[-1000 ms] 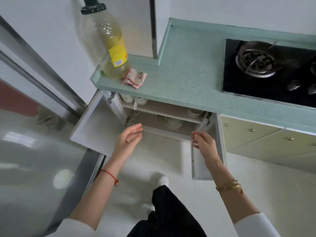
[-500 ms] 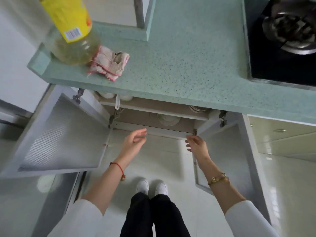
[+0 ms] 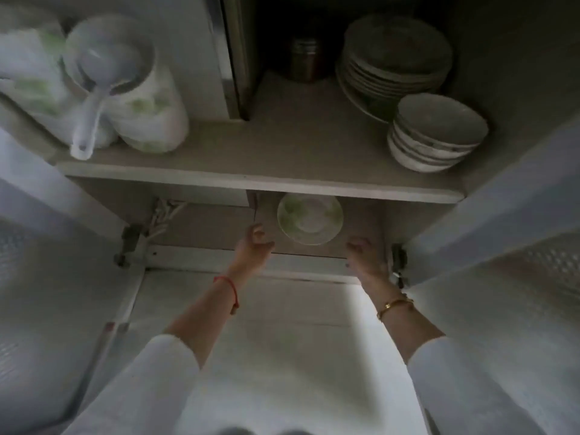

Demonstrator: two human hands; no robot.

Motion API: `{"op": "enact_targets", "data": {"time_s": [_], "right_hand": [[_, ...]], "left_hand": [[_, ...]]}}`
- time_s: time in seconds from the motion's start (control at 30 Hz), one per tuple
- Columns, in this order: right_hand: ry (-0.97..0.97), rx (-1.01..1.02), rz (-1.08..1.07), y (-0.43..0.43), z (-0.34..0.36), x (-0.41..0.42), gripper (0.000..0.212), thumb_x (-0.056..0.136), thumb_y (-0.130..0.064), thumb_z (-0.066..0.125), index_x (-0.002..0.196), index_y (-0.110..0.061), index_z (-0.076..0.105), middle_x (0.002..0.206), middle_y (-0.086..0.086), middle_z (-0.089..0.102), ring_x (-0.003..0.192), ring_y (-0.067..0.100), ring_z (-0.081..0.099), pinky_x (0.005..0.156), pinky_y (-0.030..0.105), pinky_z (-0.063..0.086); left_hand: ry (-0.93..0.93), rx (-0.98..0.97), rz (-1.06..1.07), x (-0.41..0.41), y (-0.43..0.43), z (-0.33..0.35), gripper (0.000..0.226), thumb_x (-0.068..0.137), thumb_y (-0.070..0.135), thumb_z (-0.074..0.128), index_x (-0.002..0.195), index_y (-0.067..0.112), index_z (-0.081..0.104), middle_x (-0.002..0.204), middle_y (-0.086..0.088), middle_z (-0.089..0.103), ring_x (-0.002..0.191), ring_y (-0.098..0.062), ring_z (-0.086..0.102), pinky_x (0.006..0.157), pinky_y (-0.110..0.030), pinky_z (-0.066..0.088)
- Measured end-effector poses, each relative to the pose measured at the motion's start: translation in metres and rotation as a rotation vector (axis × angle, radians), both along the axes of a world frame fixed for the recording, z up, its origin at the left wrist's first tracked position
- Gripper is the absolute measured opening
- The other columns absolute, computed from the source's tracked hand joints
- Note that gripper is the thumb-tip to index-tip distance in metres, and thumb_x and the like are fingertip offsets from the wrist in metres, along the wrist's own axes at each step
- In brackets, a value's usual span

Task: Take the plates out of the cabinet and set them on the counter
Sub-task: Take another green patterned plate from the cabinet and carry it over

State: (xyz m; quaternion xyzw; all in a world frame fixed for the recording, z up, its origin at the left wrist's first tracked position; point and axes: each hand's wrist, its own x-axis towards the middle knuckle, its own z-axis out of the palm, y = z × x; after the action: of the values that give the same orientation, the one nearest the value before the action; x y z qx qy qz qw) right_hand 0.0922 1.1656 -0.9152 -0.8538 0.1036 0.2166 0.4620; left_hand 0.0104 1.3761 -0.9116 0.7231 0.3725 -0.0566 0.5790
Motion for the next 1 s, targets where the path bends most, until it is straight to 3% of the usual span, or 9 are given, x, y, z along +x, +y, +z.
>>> {"op": "enact_targets", "data": {"time_s": [0.1,0.2,0.33,0.47,0.57,0.63,0.73,0.83,1.0], "right_hand": [[-0.059,-0.081,0.042,0.004,-0.056,0.032,0.032,0.096,-0.006,0.05,0.123,0.01,0.056,0.123,0.026,0.059,0.118,0.038,0.055,0.104,0.046,0.041],[-0.143,-0.155,0.093,0.01,-0.097,0.066,0.039,0.097,-0.007,0.051,0.132,0.01,0.048,0.131,0.029,0.056,0.126,0.039,0.05,0.106,0.042,0.037],[-0.174,-0.211,0.095,0.022,-0.129,0.1,0.048,0.096,-0.011,0.053,0.139,0.008,0.043,0.142,0.025,0.05,0.134,0.034,0.044,0.103,0.032,0.032],[-0.233,-0.219,0.091,0.036,-0.147,0.113,0.039,0.091,-0.007,0.055,0.128,0.006,0.056,0.133,0.027,0.057,0.125,0.036,0.051,0.098,0.034,0.038],[-0.256,-0.263,0.106,0.042,-0.151,0.117,0.04,0.088,-0.003,0.057,0.127,0.008,0.055,0.131,0.028,0.057,0.124,0.039,0.051,0.102,0.035,0.035],[-0.248,-0.279,0.129,0.041,-0.151,0.118,0.044,0.085,0.0,0.06,0.128,0.006,0.055,0.132,0.026,0.057,0.124,0.038,0.051,0.103,0.034,0.034],[-0.214,-0.254,0.123,0.038,-0.153,0.114,0.051,0.079,0.002,0.062,0.13,0.002,0.053,0.131,0.023,0.058,0.123,0.037,0.052,0.098,0.032,0.038],[-0.194,-0.216,0.095,0.034,-0.151,0.1,0.051,0.078,0.003,0.064,0.127,0.004,0.051,0.127,0.023,0.06,0.12,0.037,0.055,0.091,0.032,0.043],[-0.161,-0.076,0.007,0.022,-0.125,0.061,0.046,0.076,0.009,0.059,0.12,0.004,0.05,0.106,0.013,0.064,0.108,0.032,0.061,0.077,0.028,0.046]], "left_hand": [[-0.032,0.046,0.032,0.038,0.005,-0.063,0.063,0.088,-0.001,0.067,0.145,0.001,0.039,0.142,-0.023,0.049,0.115,-0.03,0.056,0.091,-0.038,0.051],[-0.056,0.05,0.042,0.068,0.015,-0.109,0.066,0.087,0.0,0.069,0.146,0.001,0.039,0.143,-0.023,0.049,0.121,-0.034,0.056,0.104,-0.043,0.047],[-0.059,0.076,-0.069,0.093,0.025,-0.143,0.076,0.088,0.013,0.071,0.152,0.005,0.031,0.146,-0.018,0.048,0.127,-0.039,0.056,0.105,-0.051,0.047],[-0.143,0.09,-0.128,0.111,0.025,-0.157,0.046,0.082,0.002,0.069,0.126,-0.003,0.058,0.116,-0.022,0.069,0.115,-0.045,0.063,0.092,-0.049,0.055],[-0.176,0.073,-0.153,0.117,0.029,-0.163,0.058,0.068,0.007,0.062,0.126,-0.003,0.06,0.123,-0.027,0.067,0.117,-0.041,0.064,0.098,-0.056,0.052],[-0.161,0.133,-0.192,0.118,0.031,-0.163,0.053,0.077,0.003,0.066,0.129,0.001,0.059,0.125,-0.024,0.066,0.118,-0.04,0.063,0.1,-0.053,0.052],[-0.181,0.203,-0.186,0.112,0.033,-0.164,0.046,0.077,-0.007,0.068,0.122,0.002,0.062,0.119,-0.023,0.068,0.114,-0.042,0.064,0.094,-0.055,0.054],[-0.197,0.24,-0.176,0.098,0.028,-0.16,0.06,0.067,-0.012,0.07,0.123,0.009,0.065,0.117,-0.016,0.072,0.113,-0.036,0.066,0.09,-0.051,0.058],[-0.191,0.073,-0.079,0.057,0.018,-0.129,0.065,0.063,-0.021,0.066,0.116,0.017,0.07,0.106,-0.006,0.072,0.104,-0.032,0.069,0.079,-0.051,0.062]]}}
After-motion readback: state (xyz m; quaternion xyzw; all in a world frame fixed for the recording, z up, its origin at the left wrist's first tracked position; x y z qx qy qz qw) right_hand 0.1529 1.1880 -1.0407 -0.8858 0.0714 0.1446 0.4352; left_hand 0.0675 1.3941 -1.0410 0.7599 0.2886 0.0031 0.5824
